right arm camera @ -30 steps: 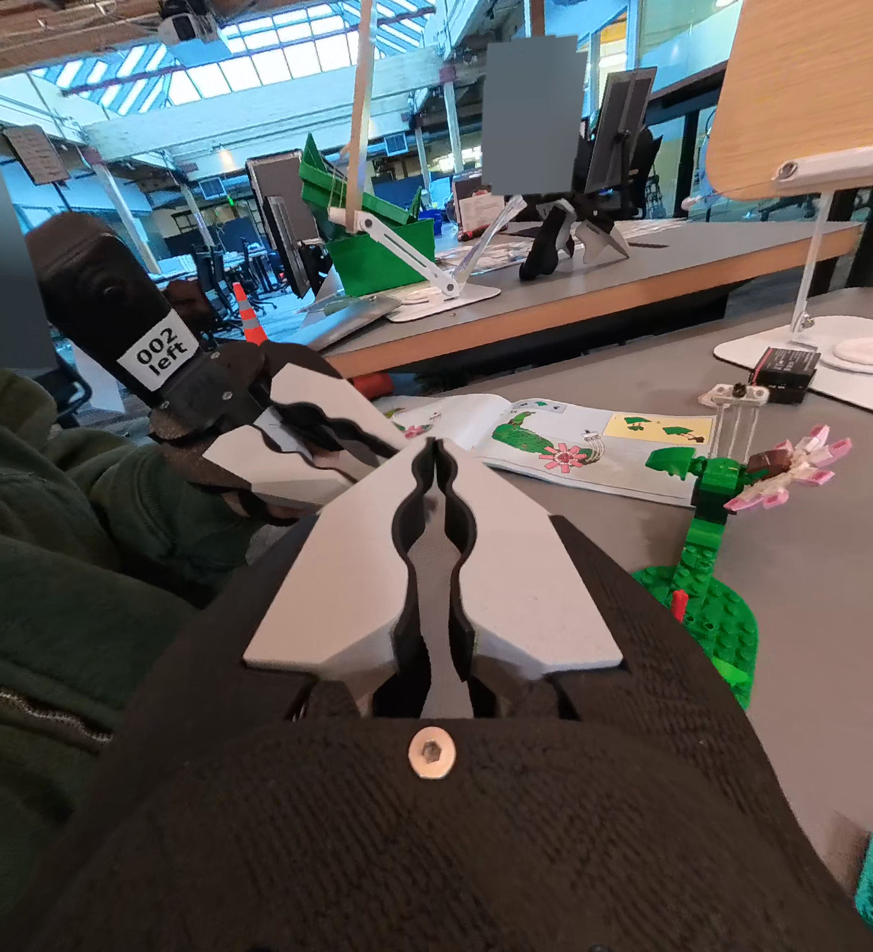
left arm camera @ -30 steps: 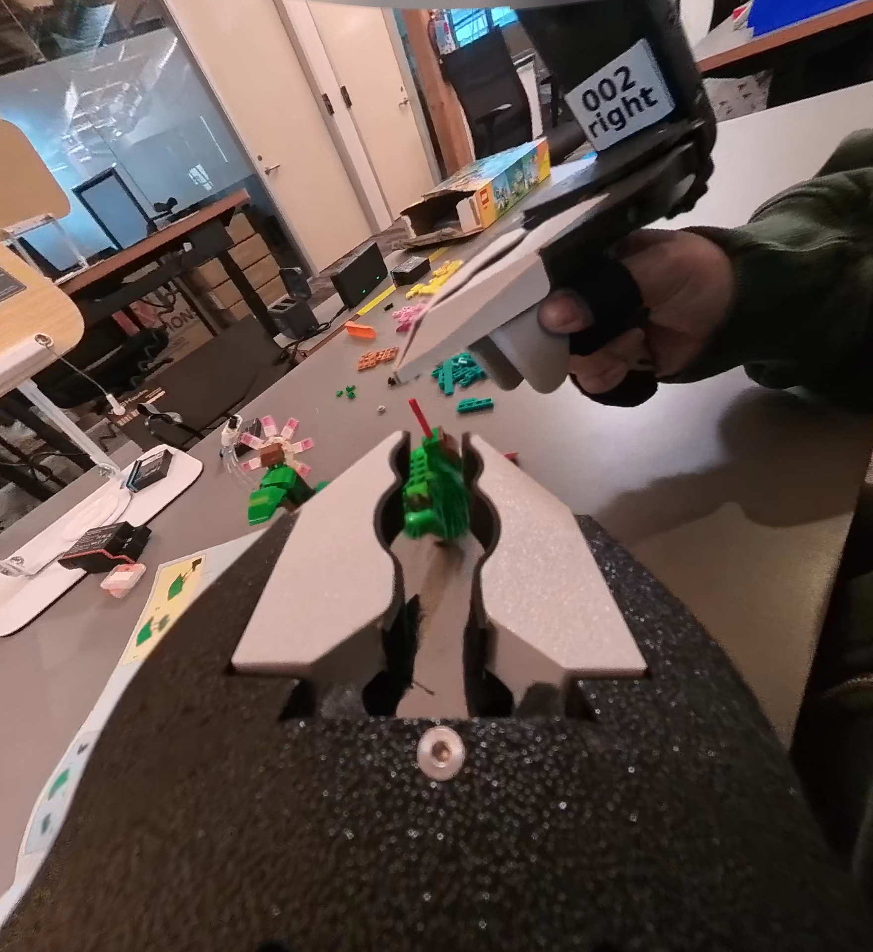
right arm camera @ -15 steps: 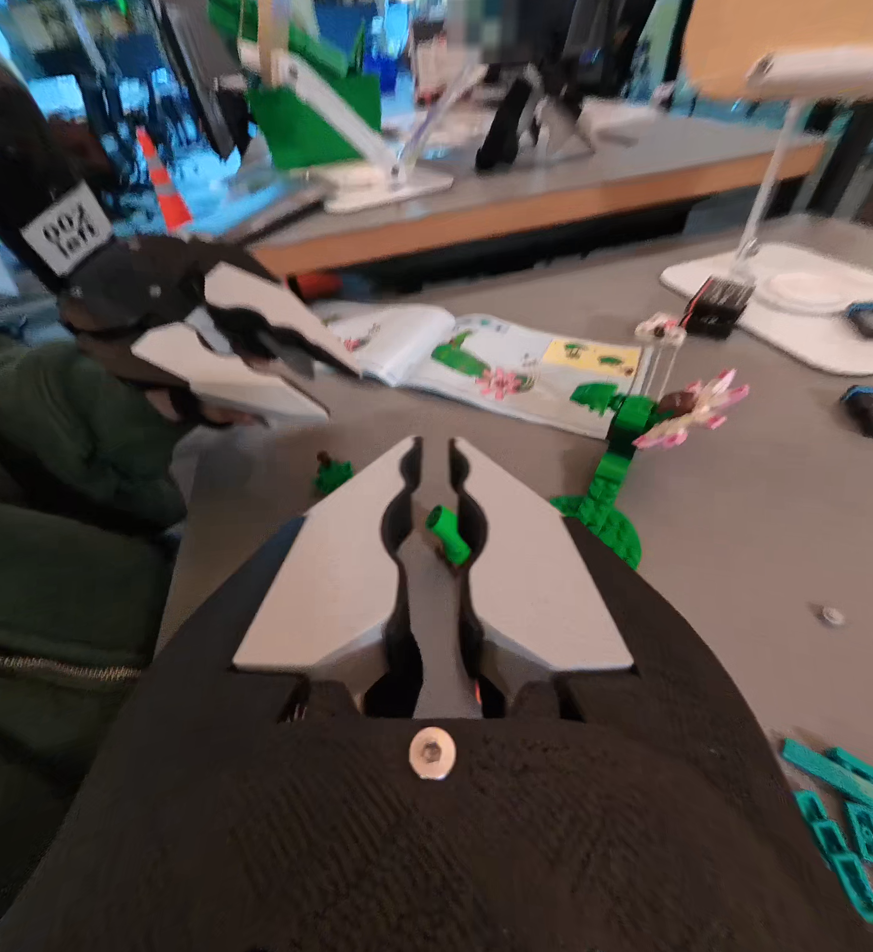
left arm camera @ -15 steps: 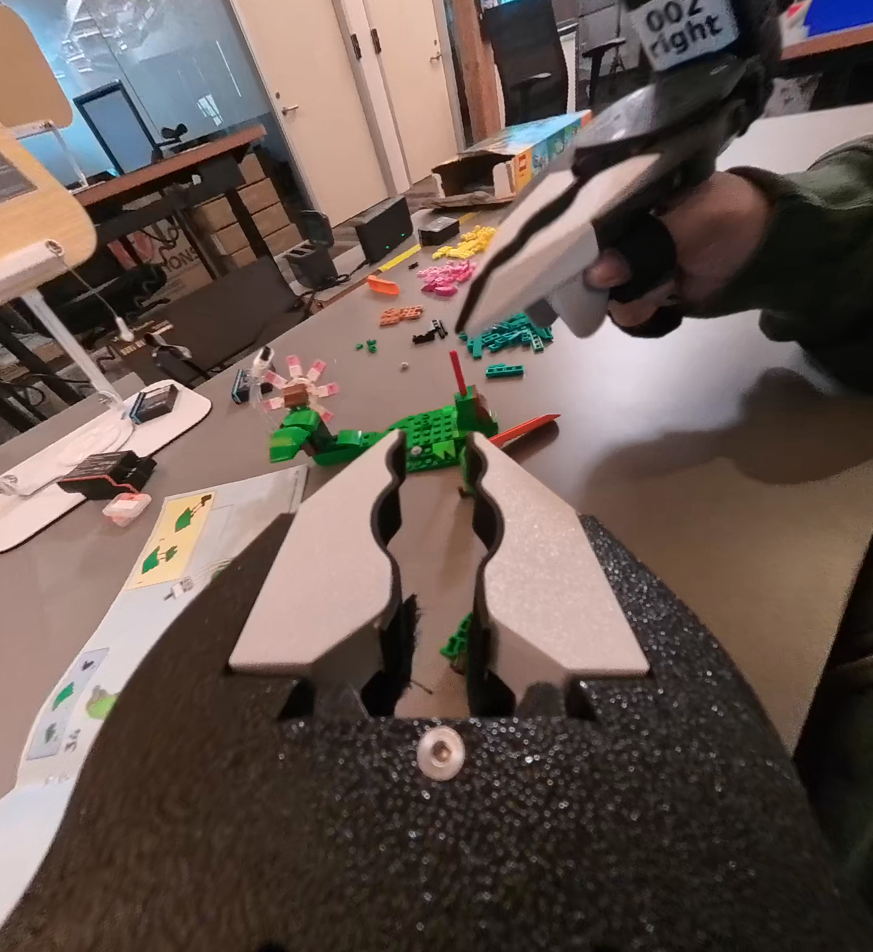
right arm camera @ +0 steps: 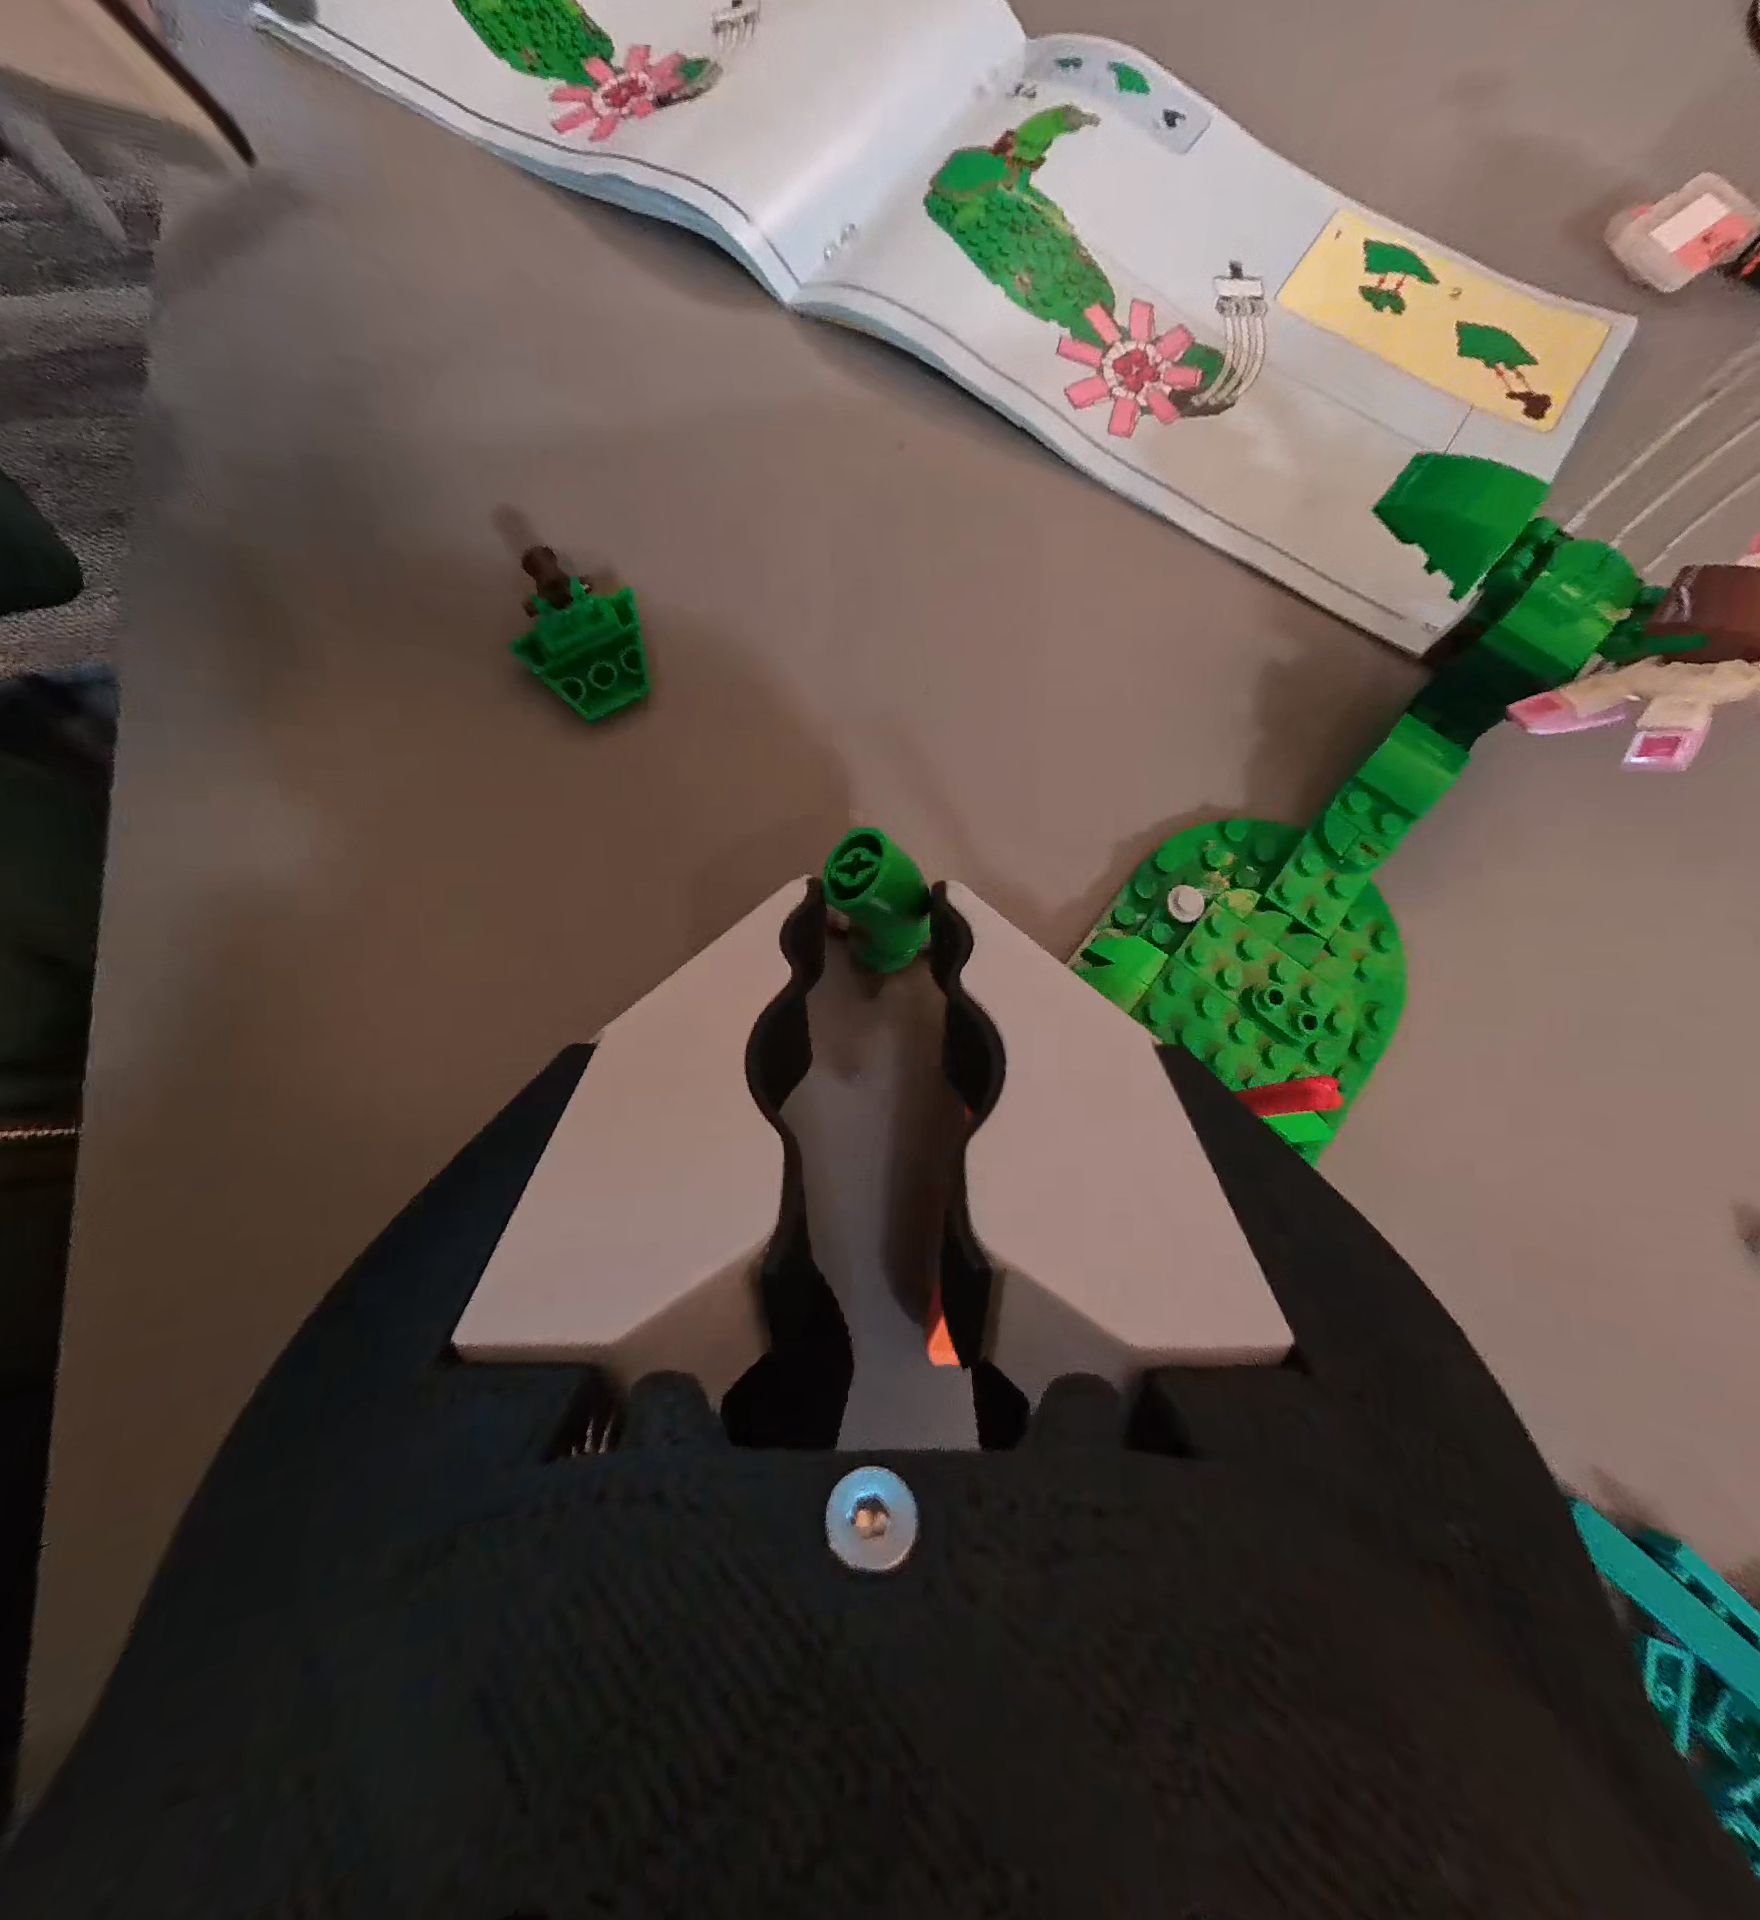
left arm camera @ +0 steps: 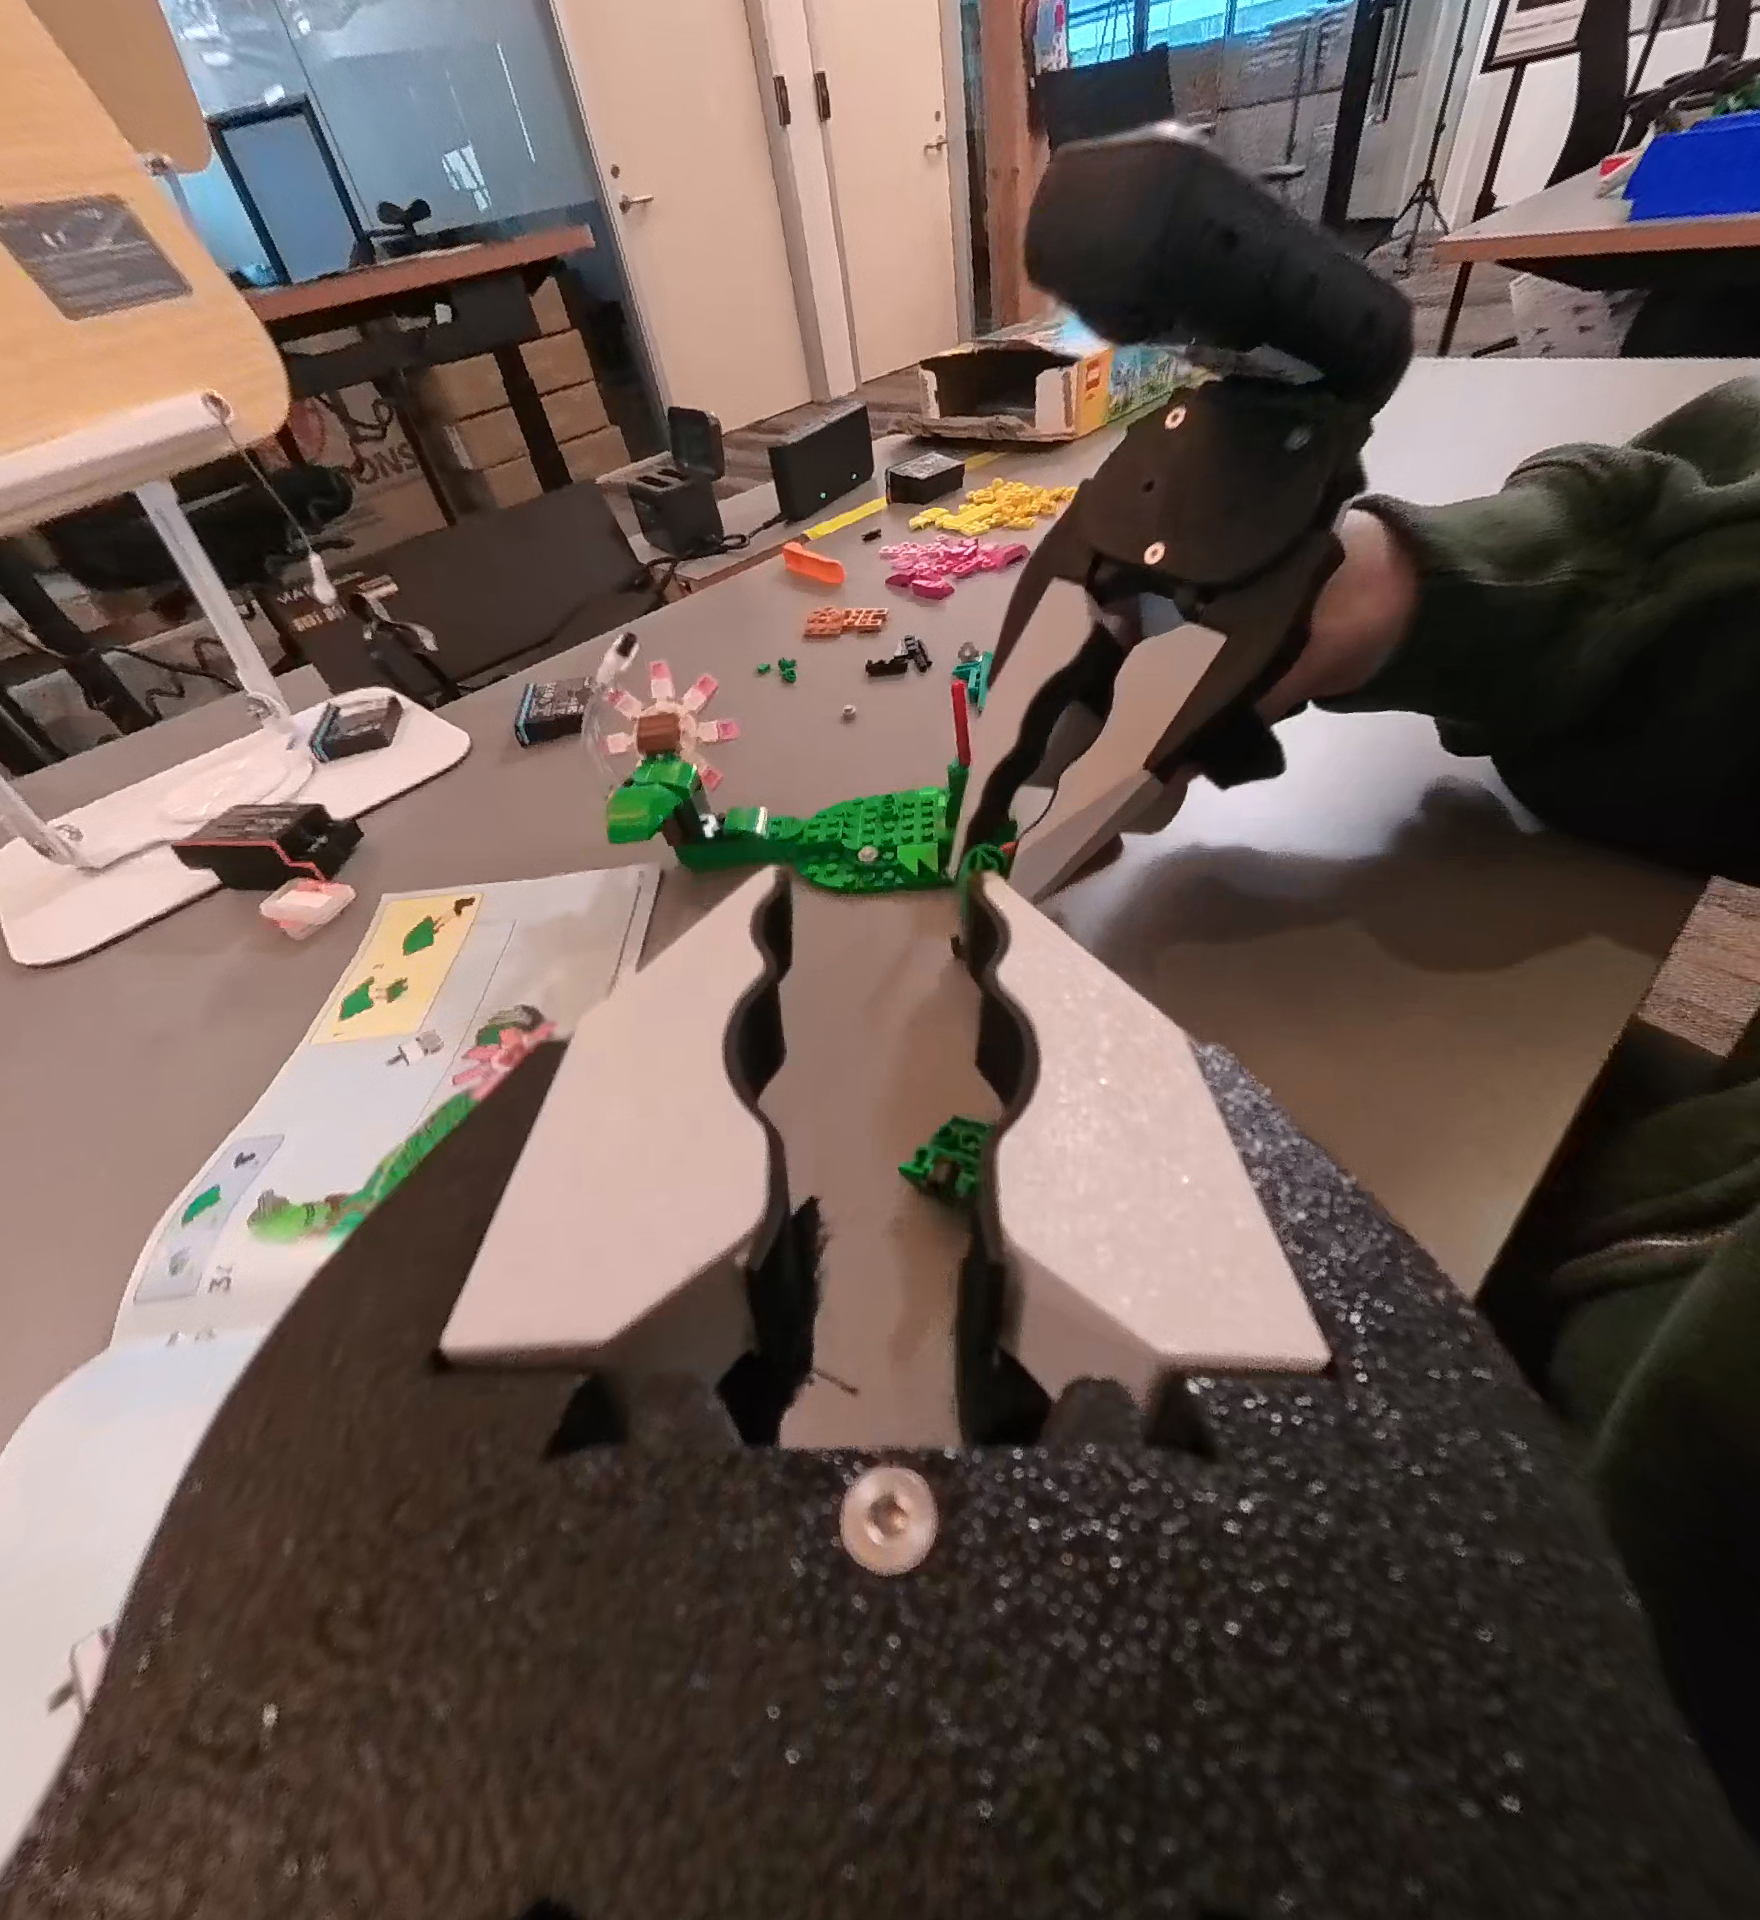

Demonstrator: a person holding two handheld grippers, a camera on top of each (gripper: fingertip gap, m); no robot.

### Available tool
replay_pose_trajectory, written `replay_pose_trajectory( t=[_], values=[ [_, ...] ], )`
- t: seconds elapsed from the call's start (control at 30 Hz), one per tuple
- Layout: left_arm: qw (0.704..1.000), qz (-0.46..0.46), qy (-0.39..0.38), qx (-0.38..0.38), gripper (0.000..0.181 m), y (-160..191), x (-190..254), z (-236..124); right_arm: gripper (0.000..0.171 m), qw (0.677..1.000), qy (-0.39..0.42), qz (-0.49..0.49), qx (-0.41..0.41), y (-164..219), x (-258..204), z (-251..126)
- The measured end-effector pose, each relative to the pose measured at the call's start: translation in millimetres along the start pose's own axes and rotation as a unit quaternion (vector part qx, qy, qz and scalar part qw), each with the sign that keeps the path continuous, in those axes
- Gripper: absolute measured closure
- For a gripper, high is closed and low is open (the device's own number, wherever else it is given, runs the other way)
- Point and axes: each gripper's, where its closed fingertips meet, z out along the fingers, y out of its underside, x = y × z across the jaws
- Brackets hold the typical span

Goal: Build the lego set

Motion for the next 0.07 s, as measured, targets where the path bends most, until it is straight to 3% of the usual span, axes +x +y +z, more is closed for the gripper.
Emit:
replay_pose_trajectory(
  t=[0.07],
  values=[
    [0.999, -0.016, 0.010, -0.027, 0.143, 9.5, 2.5, -1.1, 0.154, 1.000, 0.012, -0.009, 0.026, -8.3, -4.0, -6.9]
  ],
)
